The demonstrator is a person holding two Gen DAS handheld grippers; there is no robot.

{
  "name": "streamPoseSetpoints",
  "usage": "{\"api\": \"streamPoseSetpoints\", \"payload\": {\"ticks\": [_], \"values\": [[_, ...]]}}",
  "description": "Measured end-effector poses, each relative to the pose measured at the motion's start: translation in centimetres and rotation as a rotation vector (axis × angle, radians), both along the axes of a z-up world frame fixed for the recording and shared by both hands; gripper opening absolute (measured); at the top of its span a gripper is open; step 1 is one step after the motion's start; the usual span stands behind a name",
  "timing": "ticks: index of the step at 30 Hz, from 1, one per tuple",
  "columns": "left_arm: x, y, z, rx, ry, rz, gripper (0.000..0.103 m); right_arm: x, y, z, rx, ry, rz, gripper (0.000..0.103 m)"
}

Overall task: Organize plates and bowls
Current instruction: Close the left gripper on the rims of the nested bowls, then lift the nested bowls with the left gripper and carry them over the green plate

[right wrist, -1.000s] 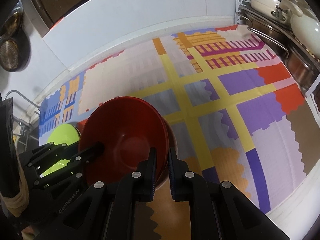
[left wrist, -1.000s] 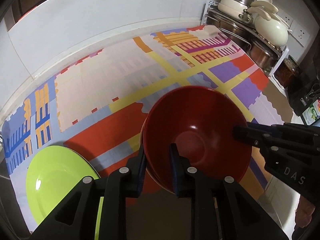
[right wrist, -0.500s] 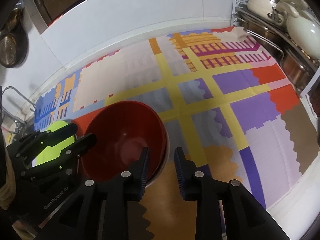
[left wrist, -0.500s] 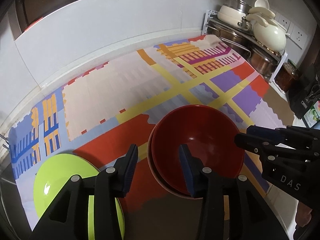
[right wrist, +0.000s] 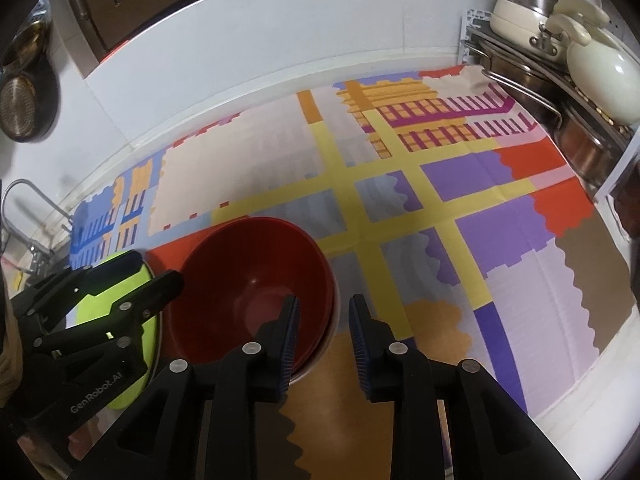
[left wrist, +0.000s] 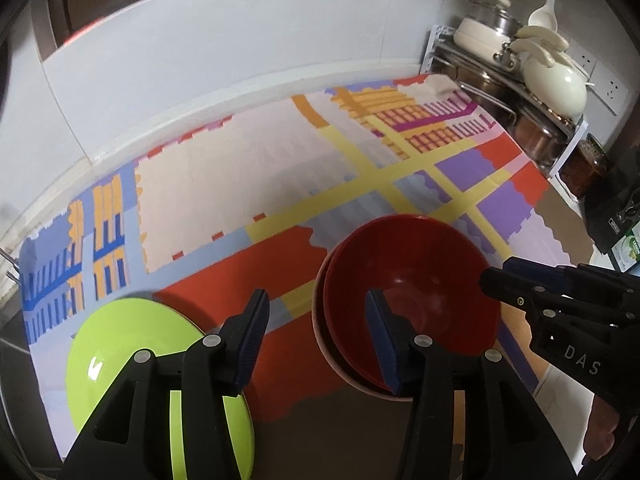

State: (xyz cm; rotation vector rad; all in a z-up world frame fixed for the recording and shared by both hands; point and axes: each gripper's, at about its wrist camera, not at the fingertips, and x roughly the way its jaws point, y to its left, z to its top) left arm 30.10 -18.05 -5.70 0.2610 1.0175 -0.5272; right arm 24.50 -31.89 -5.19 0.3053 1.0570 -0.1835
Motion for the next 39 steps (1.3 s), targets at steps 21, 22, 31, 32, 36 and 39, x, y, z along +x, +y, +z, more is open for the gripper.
{"api": "streamPoseSetpoints", "payload": {"ticks": [21,22,31,32,36,39], "values": [[1.7,-1.2,-5.1,0.015,0.203,0.027,0.049,1.7,-1.3,-4.4,0.154,0.082,-0.035,0.027],[1.7,-1.3,-5.2,0.014,0.211,0.026,0.048,1.7,-1.3,-4.5,0.154,0.086,-0.03,0.027],[1.5,-1.6,-6.0,0.0,0.259,0.024,0.038,2.0,-0.8,-5.1,0.158,0.136,-0.015,0.027],[1.5,-1.6,-5.9,0.001,0.26,0.027,0.038,2.1,-0.8,-5.1,0.164,0.139,-0.022,0.027],[1.5,-1.5,-5.9,0.004,0.273,0.046,0.038,2.1,-0.9,-5.0,0.168,0.146,-0.031,0.026],[1.6,-1.3,-5.9,0.008,0.276,0.055,0.038,2.0,-0.8,-5.0,0.168,0.154,-0.034,0.026]]}}
